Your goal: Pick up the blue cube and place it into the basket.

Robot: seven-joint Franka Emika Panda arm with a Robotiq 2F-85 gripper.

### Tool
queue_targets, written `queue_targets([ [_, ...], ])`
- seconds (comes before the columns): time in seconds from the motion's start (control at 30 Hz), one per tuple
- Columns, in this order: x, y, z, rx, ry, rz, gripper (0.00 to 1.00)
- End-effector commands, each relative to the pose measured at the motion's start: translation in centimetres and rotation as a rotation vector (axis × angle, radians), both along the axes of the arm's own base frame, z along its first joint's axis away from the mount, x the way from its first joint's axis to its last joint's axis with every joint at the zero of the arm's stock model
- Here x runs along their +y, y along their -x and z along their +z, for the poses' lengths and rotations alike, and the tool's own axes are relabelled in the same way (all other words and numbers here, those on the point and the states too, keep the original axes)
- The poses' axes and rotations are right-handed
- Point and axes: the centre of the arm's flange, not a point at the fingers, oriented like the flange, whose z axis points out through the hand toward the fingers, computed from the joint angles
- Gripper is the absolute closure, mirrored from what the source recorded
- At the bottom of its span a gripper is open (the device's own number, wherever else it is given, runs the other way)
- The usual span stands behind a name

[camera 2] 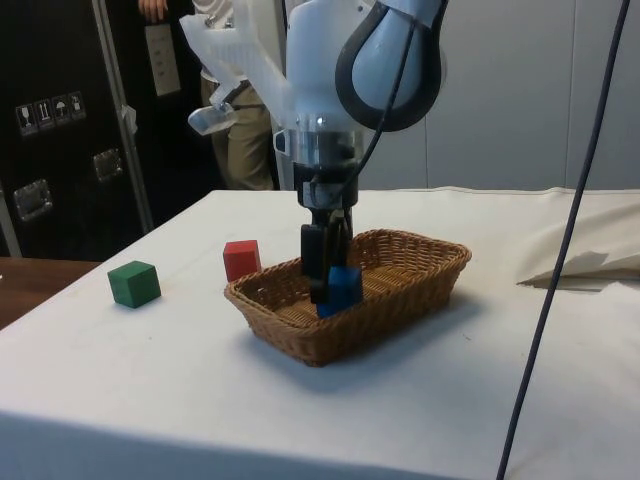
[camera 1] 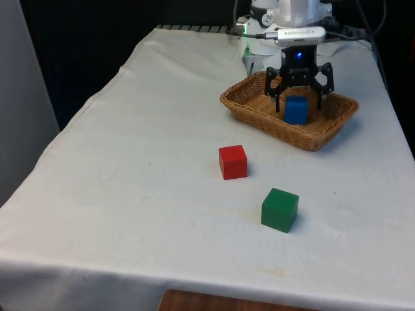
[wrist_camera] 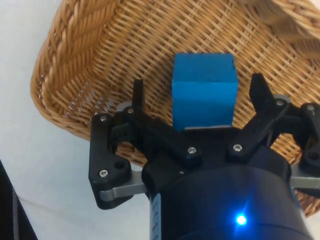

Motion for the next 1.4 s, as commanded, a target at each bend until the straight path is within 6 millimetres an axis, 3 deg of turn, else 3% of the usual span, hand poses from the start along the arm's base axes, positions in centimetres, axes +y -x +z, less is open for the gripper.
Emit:
queue_targets([
  [0.0,0.0,0.0,0.3,0.000,0.000,-0.001,0.00],
  [0.13,0.0,-0.2,1.8,-0.002,0.000,-0.002,0.00],
  [0.17,0.1,-0.3,1.4,-0.009,-0.002,0.001,0.00],
  [0.27,0.1,-0.4,3.3,-0.005,-0.002,-0.001,0.00],
  [0.47,0.1,-0.5,4.7,-0.011,-0.004,0.002,0.00],
  [0.57,-0.1,-0.8,6.3,-0.012,-0.004,-0.001,0.00],
  [0.73,-0.3,-1.0,7.1,-0.016,-0.006,0.001,0.00],
  [1.0,-2.0,-3.6,8.8,-0.026,-0.012,0.008,0.00],
  [1.37,-4.2,-6.6,9.4,-0.037,-0.008,0.012,0.00],
])
